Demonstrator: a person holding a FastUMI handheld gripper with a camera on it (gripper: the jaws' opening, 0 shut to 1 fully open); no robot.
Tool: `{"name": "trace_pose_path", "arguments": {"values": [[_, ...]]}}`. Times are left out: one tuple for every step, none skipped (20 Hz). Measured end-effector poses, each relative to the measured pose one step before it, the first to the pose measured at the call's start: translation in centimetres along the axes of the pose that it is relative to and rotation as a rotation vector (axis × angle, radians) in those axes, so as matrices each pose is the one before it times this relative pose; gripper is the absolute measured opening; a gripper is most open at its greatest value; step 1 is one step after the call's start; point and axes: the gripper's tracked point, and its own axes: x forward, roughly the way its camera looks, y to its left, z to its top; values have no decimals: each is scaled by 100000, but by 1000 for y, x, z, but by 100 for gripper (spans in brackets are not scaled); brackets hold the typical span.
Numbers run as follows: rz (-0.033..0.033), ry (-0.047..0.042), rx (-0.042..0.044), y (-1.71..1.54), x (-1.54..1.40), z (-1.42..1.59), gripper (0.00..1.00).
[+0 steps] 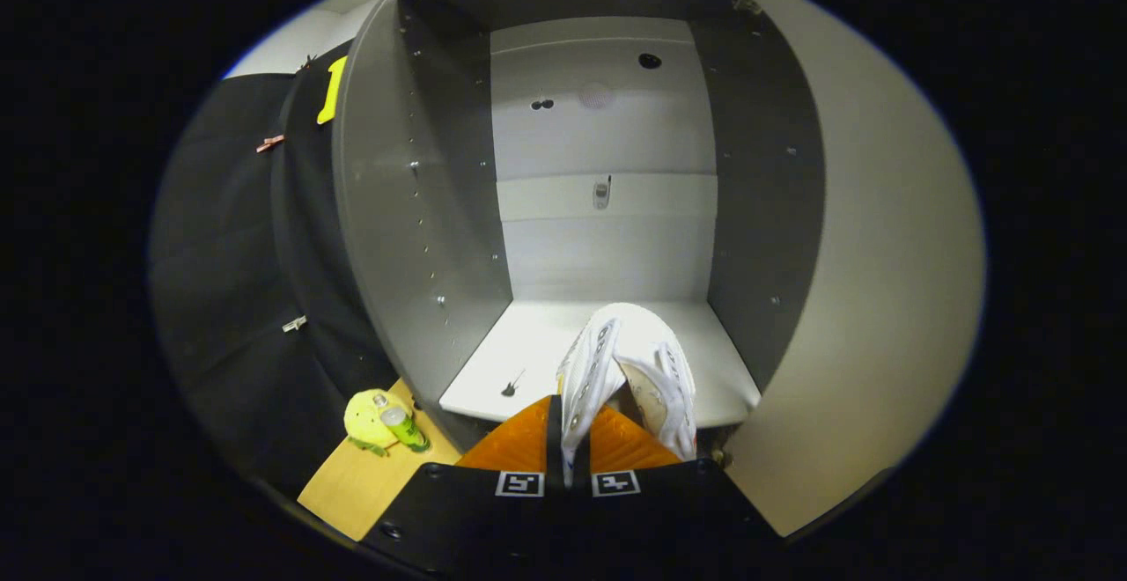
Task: Open the shoe cabinet door, grab the shoes and put them into the shoe cabinet, then close the shoe cabinet door.
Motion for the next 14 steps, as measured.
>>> {"name": "trace_pose_path", "arguments": {"values": [[-275, 1297, 75, -18, 1488, 307, 5], [-107, 855, 247, -47, 1238, 262, 5], [-528, 649, 242, -182, 1404, 288, 5], [-827, 520, -118, -258, 1491, 209, 5], [-1091, 93, -1686, -188, 1505, 235, 5], [-1487, 373, -2698, -319, 1400, 33, 5], [-1344, 464, -2998, -192, 1465, 39, 5], [-843, 197, -1777, 69, 1179, 15, 5], [-430, 835, -646, 161, 1301, -25, 5], [-221, 1159, 54, 57, 931, -112, 5], [-140, 1544, -167, 117, 1153, -198, 5], [-538, 1797, -665, 50, 1139, -301, 5], [-922, 812, -566, -82, 995, -187, 5], [-1079, 683, -1288, -129, 922, -155, 5]]}}
